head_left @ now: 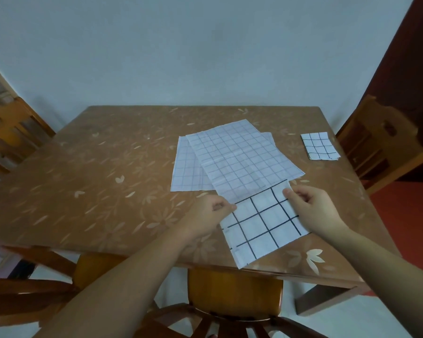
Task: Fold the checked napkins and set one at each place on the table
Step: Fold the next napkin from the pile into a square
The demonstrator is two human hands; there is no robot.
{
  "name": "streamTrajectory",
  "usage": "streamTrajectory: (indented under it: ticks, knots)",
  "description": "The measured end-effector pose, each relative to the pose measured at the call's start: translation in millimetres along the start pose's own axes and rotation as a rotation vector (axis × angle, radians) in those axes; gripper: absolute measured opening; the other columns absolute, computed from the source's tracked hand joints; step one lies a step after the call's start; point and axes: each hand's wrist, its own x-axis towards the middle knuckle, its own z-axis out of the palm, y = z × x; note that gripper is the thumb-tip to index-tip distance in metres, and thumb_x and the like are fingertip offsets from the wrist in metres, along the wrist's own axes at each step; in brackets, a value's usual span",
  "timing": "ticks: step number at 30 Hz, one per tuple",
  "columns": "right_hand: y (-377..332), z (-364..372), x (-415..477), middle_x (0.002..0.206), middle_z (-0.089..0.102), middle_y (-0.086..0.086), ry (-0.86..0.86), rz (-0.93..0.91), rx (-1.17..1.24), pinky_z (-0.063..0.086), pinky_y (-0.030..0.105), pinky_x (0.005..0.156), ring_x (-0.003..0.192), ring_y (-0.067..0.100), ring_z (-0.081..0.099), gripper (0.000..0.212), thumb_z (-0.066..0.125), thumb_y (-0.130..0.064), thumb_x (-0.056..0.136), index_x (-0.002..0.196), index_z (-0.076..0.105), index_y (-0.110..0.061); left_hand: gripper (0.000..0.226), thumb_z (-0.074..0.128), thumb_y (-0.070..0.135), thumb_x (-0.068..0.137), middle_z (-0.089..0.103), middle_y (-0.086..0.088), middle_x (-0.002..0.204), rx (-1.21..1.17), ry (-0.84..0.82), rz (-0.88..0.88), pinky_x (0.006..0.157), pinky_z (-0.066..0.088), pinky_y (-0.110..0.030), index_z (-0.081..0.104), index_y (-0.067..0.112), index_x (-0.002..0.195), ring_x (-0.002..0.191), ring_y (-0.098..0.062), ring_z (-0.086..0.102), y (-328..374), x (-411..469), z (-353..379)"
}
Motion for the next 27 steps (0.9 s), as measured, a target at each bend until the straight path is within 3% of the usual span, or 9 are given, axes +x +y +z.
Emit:
streamTrajectory:
  ticks: [2,4,6,8,12,17,20,23,27]
  knots:
    - [9,7,-6,0.053,0.029,0.001,-0.022,0.134,0.062,0.044,0.037,0.058,0.051,0.013,0.029,0.047,0.054,-0.029,0.097,0.059,0.034,-0.009,0.024,0.063,0.043,0.092,0.069,0.010,0.084,-0.149,0.058,-0.089,0.070,0.045,-0.020,0.075,0.023,0.084,0.080,-0.006,0.063,-1,-2,1]
    - [22,19,-13,0.060,0.036,0.012,-0.051,0.294,0.155,0.050,0.042,0.085,0.060,0.020,0.038,0.047,0.054,-0.032,0.097,0.064,0.042,-0.001,0.020,0.063,0.042,0.092,0.073,0.009,0.095,-0.448,0.111,-0.247,0.085,0.049,-0.028,0.076,0.028,0.085,0.097,-0.013,0.066,-3,-3,5]
    - [33,31,-19,0.068,0.050,0.026,-0.023,0.428,0.313,0.053,0.047,0.076,0.067,0.029,0.050,0.046,0.056,-0.033,0.096,0.074,0.055,0.007,0.026,0.058,0.045,0.093,0.073,0.001,0.110,-0.826,-0.013,-0.417,0.100,0.047,-0.046,0.076,0.028,0.100,0.110,-0.023,0.065,-10,-3,15]
    - [35,40,-22,0.085,0.066,0.032,0.036,0.515,0.397,0.054,0.044,0.074,0.074,0.033,0.063,0.040,0.057,-0.030,0.096,0.086,0.064,0.008,0.039,0.053,0.048,0.095,0.070,-0.008,0.120,-0.965,-0.149,-0.537,0.103,0.045,-0.054,0.070,0.022,0.119,0.114,-0.031,0.064,-16,-9,27]
    - [40,44,-22,0.092,0.073,0.019,-0.004,0.603,0.436,0.058,0.044,0.081,0.087,0.034,0.070,0.027,0.060,-0.028,0.095,0.091,0.071,-0.004,0.029,0.056,0.018,0.098,0.071,-0.011,0.114,-0.875,-0.068,-0.554,0.087,0.056,-0.047,0.061,0.010,0.125,0.103,-0.029,0.069,-25,-9,41]
    - [56,43,-30,0.094,0.076,0.005,-0.418,0.777,0.426,0.052,0.021,0.049,0.065,0.017,0.068,0.015,0.064,-0.017,0.092,0.106,0.067,-0.015,0.016,0.057,0.020,0.098,0.071,-0.004,0.100,-0.805,0.083,-0.613,0.067,0.058,-0.035,0.062,0.020,0.114,0.088,-0.022,0.070,-39,-3,43]
    - [68,49,-32,0.087,0.076,0.004,-0.392,0.837,0.404,0.054,0.020,0.048,0.060,0.013,0.068,0.011,0.062,-0.009,0.093,0.102,0.065,-0.016,0.016,0.061,0.020,0.096,0.073,-0.004,0.100,-0.800,-0.076,-0.666,0.058,0.058,-0.031,0.061,0.021,0.112,0.085,-0.021,0.072,-42,-8,40]
    - [77,56,-34,0.097,0.076,0.010,-0.373,0.882,0.362,0.056,0.023,0.052,0.068,0.017,0.073,0.023,0.060,-0.006,0.093,0.116,0.062,-0.011,0.035,0.064,0.009,0.092,0.071,-0.005,0.111,-0.662,-0.238,-0.673,0.061,0.058,-0.029,0.054,0.024,0.123,0.088,-0.023,0.074,-55,-11,40]
    - [76,57,-28,0.102,0.073,0.014,-0.353,0.910,0.366,0.061,0.030,0.061,0.082,0.025,0.075,0.025,0.050,0.003,0.093,0.113,0.057,-0.011,0.051,0.060,-0.001,0.092,0.066,0.000,0.113,-0.591,-0.156,-0.637,0.067,0.058,-0.029,0.047,0.028,0.132,0.089,-0.023,0.073,-72,-5,42]
